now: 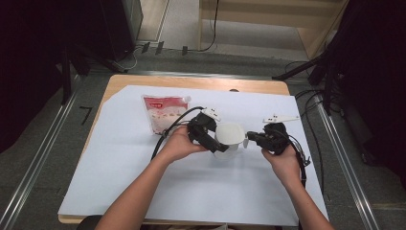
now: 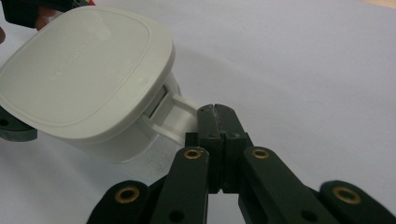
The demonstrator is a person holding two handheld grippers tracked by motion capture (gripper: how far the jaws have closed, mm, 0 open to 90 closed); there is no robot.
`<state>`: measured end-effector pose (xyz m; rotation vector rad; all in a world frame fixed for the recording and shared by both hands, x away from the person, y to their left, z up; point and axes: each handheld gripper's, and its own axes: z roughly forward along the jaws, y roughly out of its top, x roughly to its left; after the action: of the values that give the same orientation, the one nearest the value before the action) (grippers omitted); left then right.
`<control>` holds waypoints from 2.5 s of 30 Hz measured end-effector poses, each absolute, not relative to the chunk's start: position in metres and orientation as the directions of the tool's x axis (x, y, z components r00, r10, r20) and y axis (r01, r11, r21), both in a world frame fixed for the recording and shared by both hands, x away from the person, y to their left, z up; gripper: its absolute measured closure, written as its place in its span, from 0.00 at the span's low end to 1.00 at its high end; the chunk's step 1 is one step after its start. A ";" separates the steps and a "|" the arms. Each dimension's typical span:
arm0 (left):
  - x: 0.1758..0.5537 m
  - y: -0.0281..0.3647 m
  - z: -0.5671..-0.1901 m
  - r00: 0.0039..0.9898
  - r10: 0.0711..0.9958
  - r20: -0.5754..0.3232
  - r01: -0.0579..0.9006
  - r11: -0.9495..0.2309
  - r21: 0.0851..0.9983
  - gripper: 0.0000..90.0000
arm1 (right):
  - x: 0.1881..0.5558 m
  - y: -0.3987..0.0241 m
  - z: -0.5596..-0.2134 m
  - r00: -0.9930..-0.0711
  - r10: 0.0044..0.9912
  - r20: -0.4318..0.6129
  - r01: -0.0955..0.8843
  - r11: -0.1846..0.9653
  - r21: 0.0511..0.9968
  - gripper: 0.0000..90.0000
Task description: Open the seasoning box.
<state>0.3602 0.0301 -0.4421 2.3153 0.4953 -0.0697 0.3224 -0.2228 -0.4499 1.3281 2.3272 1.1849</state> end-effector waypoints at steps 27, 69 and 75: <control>0.356 0.029 -0.435 0.932 0.330 -0.149 0.340 -0.659 0.671 0.18 | 0.321 -0.220 -0.450 -0.572 0.801 0.176 0.618 0.279 0.735 1.00; 0.348 0.032 -0.408 0.951 0.269 -0.153 0.295 -0.637 0.712 0.53 | 0.319 -0.217 -0.449 -0.585 0.796 0.157 0.605 0.299 0.738 1.00; 0.344 0.027 -0.406 0.957 0.251 -0.146 0.280 -0.659 0.698 0.63 | 0.320 -0.219 -0.450 -0.589 0.791 0.164 0.608 0.300 0.735 1.00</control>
<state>0.3442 0.0272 -0.4056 2.3187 0.3714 -0.0470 0.3196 -0.2185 -0.4495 1.2848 2.3380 1.1632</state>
